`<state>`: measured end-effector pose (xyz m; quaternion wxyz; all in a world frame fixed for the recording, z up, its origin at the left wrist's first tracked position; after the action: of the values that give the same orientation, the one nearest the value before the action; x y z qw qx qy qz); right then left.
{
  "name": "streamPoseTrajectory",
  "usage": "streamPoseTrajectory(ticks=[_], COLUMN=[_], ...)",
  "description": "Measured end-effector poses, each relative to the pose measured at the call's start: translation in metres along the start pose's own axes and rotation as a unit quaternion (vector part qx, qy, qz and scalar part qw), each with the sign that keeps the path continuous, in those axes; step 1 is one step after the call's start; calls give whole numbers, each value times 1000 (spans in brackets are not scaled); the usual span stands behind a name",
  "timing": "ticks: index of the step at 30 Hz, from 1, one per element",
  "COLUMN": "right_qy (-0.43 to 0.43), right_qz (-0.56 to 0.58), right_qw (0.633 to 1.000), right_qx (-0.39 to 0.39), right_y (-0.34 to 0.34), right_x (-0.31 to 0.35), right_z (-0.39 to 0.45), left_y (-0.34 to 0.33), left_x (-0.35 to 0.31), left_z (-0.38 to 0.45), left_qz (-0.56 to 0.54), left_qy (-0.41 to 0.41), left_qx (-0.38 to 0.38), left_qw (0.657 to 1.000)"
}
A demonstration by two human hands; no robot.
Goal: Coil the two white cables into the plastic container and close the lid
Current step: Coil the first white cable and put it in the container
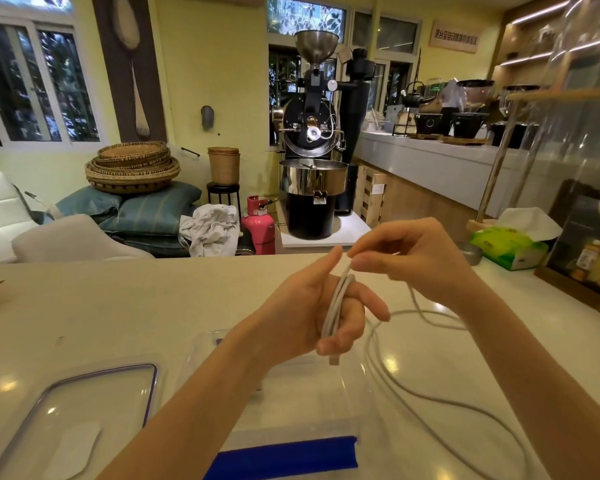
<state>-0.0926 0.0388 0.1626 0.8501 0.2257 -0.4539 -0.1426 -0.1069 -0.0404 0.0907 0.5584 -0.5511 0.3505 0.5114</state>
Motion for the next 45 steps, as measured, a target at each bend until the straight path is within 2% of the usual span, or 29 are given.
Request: streamPoseTrajectory(ticks=[4,7,10,13,17,19,22,25,28,32,34,37,40,42,45], right_qy=[-64,-112,-158,-201,-234,-238,-227,-194,-151,-50,2,39,38,25,3], right_qz=[161,193,155,86,-4,-56,-154,-246,-326,-383,-375,-327,-211,-151,-107], right_qw=[985,975,974,972,963,957,948,938,925,921,927,944,977,988,994], right_qx=[-14,12,45,81,133,156,160,148,122,45,18,-3,-12,1,12], right_y=[-12,-28,-41,-54,-69,-72,-64,-52,-37,-15,-4,10,17,14,9], right_x=[-30,-46,-57,-62,-55,-47,-30,-10,7,35,43,43,35,26,16], right_z=[-1,-6,-17,-28,-42,-47,-51,-51,-47,-35,-28,-17,-9,-7,-7], left_y=[-15,-8,10,42,68,75,82,82,74,54,43,22,3,-13,-34], left_x=[-22,-38,-46,-46,-38,-32,-29,-26,-27,-18,-10,5,8,2,-16], left_z=[-5,-6,-6,-9,-7,-5,-5,-5,-6,-1,1,4,0,-2,-8], left_qz=[-158,-251,-288,-293,-310,-279,-166,-62,112,257,271,161,43,-47,-177], left_qy=[-102,-160,-198,-234,-248,-237,-217,-181,-131,-33,14,51,41,6,-53], left_qx=[100,108,14,-169,-271,-309,-358,-373,-382,-321,-276,-161,-61,30,150], left_qw=[977,948,937,912,877,878,893,908,908,911,922,972,996,998,971])
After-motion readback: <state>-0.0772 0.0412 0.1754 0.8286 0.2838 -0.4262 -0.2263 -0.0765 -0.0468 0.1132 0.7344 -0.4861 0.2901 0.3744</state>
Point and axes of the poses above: each hand's wrist, its own z-axis towards the middle knuckle, its own y-axis out of the back of the hand, x = y × z, the point moved 7 cm from there along z, towards the middle knuckle, and after that the axes turned 7 degrees about x, right-handed, at the moved point
